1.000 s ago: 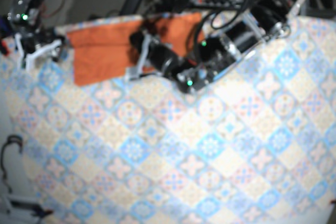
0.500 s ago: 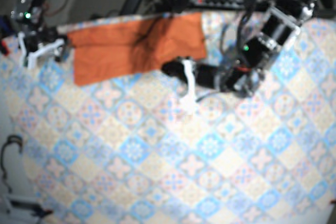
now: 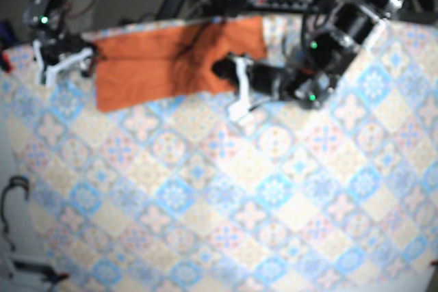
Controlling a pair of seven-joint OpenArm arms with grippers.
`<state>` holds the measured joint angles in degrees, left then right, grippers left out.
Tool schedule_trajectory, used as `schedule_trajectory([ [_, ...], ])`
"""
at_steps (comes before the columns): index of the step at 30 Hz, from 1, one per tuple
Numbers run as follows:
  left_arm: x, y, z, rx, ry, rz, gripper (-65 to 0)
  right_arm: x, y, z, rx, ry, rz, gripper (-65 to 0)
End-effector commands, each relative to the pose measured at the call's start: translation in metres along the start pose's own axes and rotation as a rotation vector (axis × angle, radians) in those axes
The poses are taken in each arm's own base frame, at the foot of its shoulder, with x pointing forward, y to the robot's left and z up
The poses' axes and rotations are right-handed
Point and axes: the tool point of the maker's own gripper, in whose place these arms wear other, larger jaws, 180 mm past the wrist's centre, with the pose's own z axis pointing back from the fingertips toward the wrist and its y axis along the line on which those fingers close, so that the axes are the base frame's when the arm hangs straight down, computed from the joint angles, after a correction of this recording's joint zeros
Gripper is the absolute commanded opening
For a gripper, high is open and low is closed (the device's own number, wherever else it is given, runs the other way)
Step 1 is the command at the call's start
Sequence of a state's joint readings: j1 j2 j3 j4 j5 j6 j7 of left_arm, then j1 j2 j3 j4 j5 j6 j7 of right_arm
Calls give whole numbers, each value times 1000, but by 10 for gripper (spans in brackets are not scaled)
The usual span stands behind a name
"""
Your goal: Fold the T-shirt properly
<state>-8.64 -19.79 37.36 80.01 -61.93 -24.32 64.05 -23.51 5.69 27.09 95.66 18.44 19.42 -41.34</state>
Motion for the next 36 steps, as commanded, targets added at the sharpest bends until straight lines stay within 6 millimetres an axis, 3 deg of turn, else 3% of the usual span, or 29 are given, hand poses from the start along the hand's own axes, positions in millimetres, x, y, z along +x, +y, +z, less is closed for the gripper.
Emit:
schedule_trajectory([
  [1, 12, -5, -2, -16, 3, -31, -650, 14, -3, 3, -2, -47, 7, -186],
  [3, 11, -10, -16, -37, 42, -29, -650, 13, -1, 3, 0, -46, 3, -186],
  [6, 25, -25, -33, -71, 62, -71, -650, 13, -1, 3, 0, -46, 3, -186],
  [11, 40, -58, -52, -124, 115, -183, -650, 13, -2, 3, -1, -47, 2, -186],
  [15, 41, -71, -60, -144, 142, -227, -650, 14, -2, 3, -1, -48, 2, -186],
  [19, 41, -67, -58, -136, 137, -222, -650, 14, -3, 3, -4, -49, 0, -186],
  [28, 45, -10, -15, -24, 39, -98, -650, -6, -8, -5, -7, 7, -27, -186],
  [36, 38, -17, -23, -46, 33, -81, -650, 1, -5, -8, -1, -9, -27, -186],
])
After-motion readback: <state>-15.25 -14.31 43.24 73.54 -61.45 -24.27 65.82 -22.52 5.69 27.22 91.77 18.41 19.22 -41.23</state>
